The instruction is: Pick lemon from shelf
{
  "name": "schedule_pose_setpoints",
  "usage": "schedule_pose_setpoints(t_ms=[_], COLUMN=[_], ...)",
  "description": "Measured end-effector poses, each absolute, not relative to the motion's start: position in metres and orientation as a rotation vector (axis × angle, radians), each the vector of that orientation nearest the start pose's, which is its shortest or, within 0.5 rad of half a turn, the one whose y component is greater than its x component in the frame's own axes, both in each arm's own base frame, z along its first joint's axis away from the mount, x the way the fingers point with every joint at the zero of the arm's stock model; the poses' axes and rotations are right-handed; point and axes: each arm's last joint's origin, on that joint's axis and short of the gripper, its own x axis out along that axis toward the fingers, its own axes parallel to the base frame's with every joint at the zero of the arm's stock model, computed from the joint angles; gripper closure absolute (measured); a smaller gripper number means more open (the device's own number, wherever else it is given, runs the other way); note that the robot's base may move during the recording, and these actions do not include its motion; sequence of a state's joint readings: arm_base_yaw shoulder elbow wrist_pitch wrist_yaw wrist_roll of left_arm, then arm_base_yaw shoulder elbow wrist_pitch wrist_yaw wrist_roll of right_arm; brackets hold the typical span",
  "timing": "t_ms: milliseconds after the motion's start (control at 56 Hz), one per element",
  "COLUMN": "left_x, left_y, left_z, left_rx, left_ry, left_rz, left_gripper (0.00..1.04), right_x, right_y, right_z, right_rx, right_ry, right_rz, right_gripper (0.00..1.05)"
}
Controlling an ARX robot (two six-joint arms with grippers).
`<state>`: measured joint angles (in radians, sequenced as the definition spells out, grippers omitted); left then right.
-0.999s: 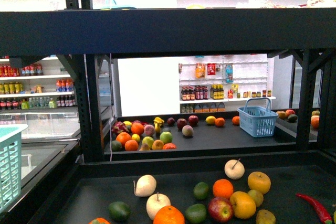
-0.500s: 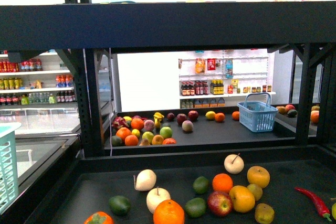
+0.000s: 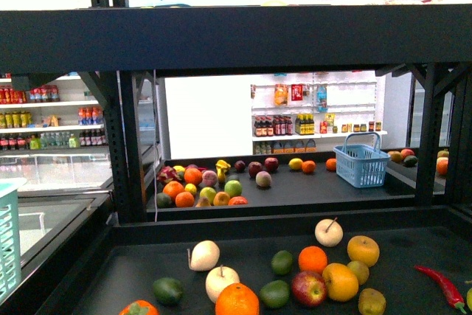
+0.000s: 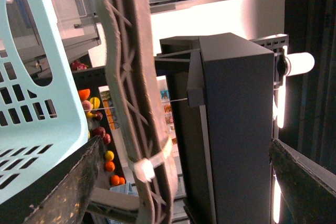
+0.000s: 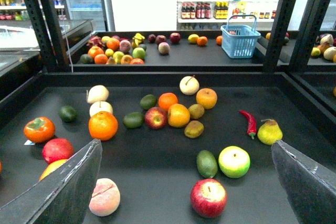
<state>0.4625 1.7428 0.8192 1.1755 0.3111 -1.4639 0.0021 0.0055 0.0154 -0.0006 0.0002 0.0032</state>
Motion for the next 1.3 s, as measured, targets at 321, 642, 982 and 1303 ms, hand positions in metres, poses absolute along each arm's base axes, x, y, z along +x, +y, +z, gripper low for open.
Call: schedule_pose_setpoints(t_ms=[321, 642, 982, 1303], left_x=[0.28, 0.187, 0.129, 0.118], left_y=[0.137, 0.064, 0.011, 0.0], left_z=[0.254, 0.314, 0.258, 0.215], left_rx=[-1.132, -0.565, -0.037, -0.012], left_ry=[-0.052, 0.094, 0.005, 0.006], left_rz=[0.241, 0.215, 0.011, 0.0], left_gripper=[0.08, 0.1, 0.72, 1.02], right_x=[0.097, 0.097, 0.097, 0.097], right_y=[0.0, 0.0, 0.0, 0.0], right_z=[0.168, 0.168, 0.168, 0.168], right_rx=[0.003, 0.003, 0.003, 0.003], right_ry=[-0.009, -0.009, -0.009, -0.009], right_rz=[0.002, 0.002, 0.002, 0.002], right_gripper=[0.07, 0.07, 0.07, 0.07])
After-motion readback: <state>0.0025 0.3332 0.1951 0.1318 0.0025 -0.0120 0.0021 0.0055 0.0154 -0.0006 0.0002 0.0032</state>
